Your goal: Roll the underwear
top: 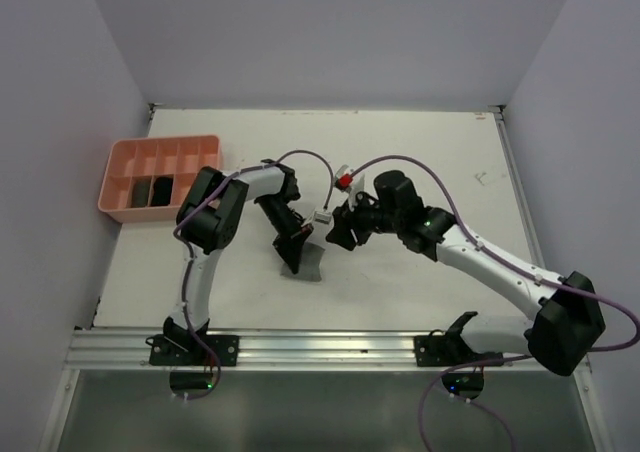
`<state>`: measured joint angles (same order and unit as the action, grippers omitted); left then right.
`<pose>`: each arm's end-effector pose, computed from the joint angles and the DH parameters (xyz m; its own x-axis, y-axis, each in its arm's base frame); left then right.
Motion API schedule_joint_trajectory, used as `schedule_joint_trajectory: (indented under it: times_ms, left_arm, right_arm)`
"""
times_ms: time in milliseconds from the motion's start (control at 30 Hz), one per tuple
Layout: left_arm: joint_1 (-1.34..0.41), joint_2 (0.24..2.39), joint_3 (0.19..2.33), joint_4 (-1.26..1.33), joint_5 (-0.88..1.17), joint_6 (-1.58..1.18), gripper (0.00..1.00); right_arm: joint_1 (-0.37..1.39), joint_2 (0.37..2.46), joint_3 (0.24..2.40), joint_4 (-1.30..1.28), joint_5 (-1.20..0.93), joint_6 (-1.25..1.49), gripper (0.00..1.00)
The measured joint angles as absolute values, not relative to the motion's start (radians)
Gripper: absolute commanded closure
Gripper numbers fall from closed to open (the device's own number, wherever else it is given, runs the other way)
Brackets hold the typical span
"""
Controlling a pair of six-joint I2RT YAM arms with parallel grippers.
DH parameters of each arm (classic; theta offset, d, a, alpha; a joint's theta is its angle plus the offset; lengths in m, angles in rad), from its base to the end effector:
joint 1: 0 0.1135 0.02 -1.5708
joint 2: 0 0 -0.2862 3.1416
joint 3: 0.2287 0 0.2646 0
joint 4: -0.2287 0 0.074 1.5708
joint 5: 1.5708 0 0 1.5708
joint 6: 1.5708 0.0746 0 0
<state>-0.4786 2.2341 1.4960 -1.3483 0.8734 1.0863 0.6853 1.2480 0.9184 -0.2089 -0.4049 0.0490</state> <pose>0.2995 -0.2198 0.1039 -0.3948 0.8451 -0.3605 0.6649 -0.0080 -0.7469 0.2252 0.2220 0.2851 -0.4379 -0.2998 -0.8476 -0.8231 0.5129 0.2438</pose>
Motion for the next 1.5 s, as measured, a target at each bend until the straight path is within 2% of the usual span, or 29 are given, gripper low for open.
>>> schedule_joint_trajectory:
  times_ms: [200, 267, 300, 667, 867, 900, 967, 1000, 1067, 1100, 1133, 1200, 1367, 1500]
  left_arm:
    - [-0.479, 2.33, 1.546, -1.478, 0.876, 1.037, 0.99]
    - [-0.479, 2.349, 1.552, -1.502, 0.876, 1.028, 0.98]
    - [-0.479, 2.353, 1.552, -1.507, 0.876, 1.026, 0.98]
    - [-0.478, 2.37, 1.553, -1.524, 0.875, 1.007, 0.9]
    - [-0.478, 2.374, 1.552, -1.528, 0.875, 1.005, 0.88]
    - [-0.478, 2.374, 1.552, -1.527, 0.875, 1.005, 0.87]
    - [-0.478, 2.374, 1.552, -1.527, 0.875, 1.005, 0.87]
    - [-0.478, 2.374, 1.552, -1.527, 0.875, 1.005, 0.87]
    - [-0.478, 2.375, 1.552, -1.528, 0.87, 1.004, 0.83]
    - [-0.477, 2.375, 1.552, -1.528, 0.868, 1.003, 0.82]
    - [-0.475, 2.375, 1.552, -1.529, 0.865, 1.003, 0.82]
    - [-0.472, 2.375, 1.553, -1.53, 0.861, 1.001, 0.81]
    - [-0.464, 2.374, 1.586, -1.529, 0.85, 0.981, 0.68]
    - [-0.442, 2.374, 1.729, -1.52, 0.805, 0.966, 0.62]
  right_arm:
    - [0.847, 1.336, 0.928, -0.249, -0.358, -0.107, 0.41]
    - [0.894, 1.394, 0.928, -0.248, -0.345, -0.152, 0.29]
    - [0.911, 1.42, 0.928, -0.246, -0.337, -0.176, 0.27]
    - [1.049, 1.588, 0.928, -0.144, -0.307, -0.319, 0.3]
    - [1.06, 1.683, 0.928, -0.082, -0.293, -0.333, 0.33]
    - [1.06, 1.696, 0.928, -0.076, -0.289, -0.334, 0.35]
    - [1.06, 1.721, 0.928, -0.066, -0.278, -0.337, 0.5]
    - [1.06, 1.729, 0.927, -0.06, -0.278, -0.339, 0.68]
    - [1.059, 1.732, 0.927, -0.049, -0.274, -0.344, 0.84]
    - [1.058, 1.732, 0.927, -0.048, -0.277, -0.342, 0.96]
    - [1.059, 1.732, 0.927, -0.046, -0.279, -0.343, 1.0]
    - [1.058, 1.732, 0.927, -0.043, -0.281, -0.336, 1.0]
    - [1.056, 1.733, 0.927, -0.038, -0.286, -0.326, 1.0]
    - [1.038, 1.738, 0.927, -0.023, -0.282, -0.307, 1.0]
